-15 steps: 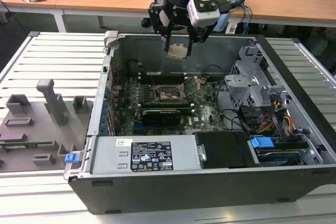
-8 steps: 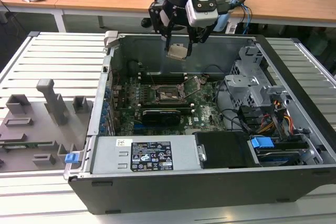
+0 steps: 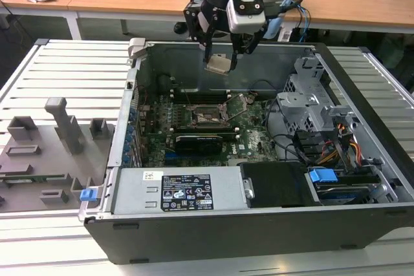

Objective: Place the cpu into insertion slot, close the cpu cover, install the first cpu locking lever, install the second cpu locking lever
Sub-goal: 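Place the cpu into insertion slot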

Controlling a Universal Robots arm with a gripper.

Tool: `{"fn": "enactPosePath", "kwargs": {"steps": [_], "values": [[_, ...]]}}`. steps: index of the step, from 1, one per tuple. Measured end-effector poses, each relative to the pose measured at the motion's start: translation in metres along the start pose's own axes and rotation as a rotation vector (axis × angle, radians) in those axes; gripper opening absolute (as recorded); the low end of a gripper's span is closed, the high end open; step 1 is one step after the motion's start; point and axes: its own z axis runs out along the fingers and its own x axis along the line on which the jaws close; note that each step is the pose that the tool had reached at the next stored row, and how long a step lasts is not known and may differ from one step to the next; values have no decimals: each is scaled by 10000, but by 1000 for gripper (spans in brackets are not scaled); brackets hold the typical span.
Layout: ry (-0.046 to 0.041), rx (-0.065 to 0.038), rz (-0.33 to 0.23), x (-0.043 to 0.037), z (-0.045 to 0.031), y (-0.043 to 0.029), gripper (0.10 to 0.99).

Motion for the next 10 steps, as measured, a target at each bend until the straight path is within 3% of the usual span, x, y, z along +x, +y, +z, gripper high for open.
{"fn": "enactPosePath", "kwargs": {"steps": [10], "values": [[-97,-15,1096,0,9,-1,525]]}}
